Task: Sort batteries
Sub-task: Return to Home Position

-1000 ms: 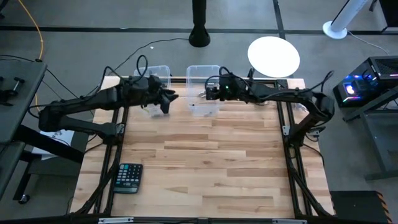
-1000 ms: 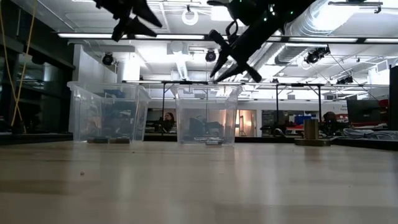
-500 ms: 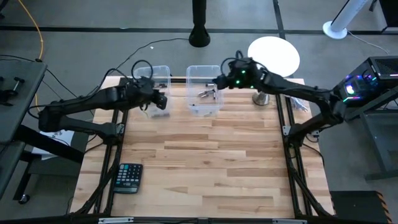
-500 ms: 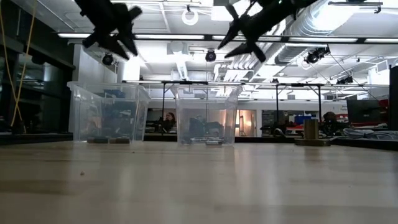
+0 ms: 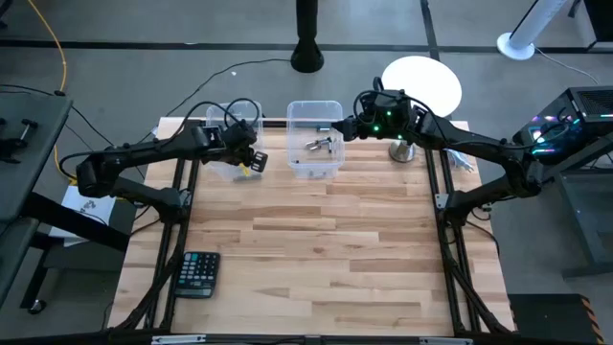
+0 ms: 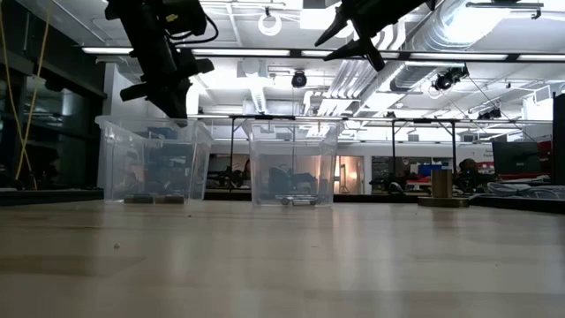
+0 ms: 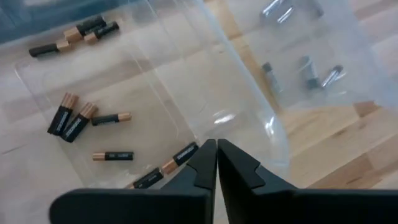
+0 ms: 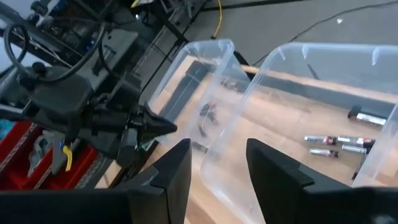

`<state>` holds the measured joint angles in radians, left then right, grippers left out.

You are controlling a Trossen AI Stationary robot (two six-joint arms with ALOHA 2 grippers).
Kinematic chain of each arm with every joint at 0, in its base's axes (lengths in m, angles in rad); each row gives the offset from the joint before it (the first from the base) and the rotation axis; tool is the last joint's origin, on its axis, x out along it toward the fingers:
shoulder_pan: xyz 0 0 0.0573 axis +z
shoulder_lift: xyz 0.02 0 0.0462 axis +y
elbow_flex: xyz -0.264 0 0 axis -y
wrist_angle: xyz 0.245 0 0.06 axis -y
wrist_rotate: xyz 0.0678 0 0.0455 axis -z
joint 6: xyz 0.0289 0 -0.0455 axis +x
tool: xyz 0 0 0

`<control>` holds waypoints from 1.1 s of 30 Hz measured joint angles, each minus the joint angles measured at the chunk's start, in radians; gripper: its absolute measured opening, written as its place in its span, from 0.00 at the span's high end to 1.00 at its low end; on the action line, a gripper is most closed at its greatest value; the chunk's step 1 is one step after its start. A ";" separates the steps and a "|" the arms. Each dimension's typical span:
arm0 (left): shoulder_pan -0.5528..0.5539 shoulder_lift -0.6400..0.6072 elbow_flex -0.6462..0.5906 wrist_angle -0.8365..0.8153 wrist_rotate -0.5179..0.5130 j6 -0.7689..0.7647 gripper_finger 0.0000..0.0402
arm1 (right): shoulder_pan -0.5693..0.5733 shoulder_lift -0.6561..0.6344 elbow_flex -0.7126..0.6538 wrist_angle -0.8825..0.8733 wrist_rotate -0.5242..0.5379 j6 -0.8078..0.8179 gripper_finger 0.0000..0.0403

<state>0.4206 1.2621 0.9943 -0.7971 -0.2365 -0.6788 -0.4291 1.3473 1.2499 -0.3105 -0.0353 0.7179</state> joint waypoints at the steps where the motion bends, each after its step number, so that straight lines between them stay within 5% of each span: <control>1: -0.001 0.004 0.000 -0.004 0.000 0.000 0.99 | 0.006 0.000 0.000 -0.007 0.000 0.004 0.63; 33: -0.110 -0.008 0.000 0.001 0.127 -0.015 1.00 | 0.046 0.000 0.000 -0.023 0.039 -0.004 0.63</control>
<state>0.3107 1.2543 0.9943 -0.7964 -0.1095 -0.6939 -0.3832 1.3472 1.2499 -0.3336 0.0036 0.7139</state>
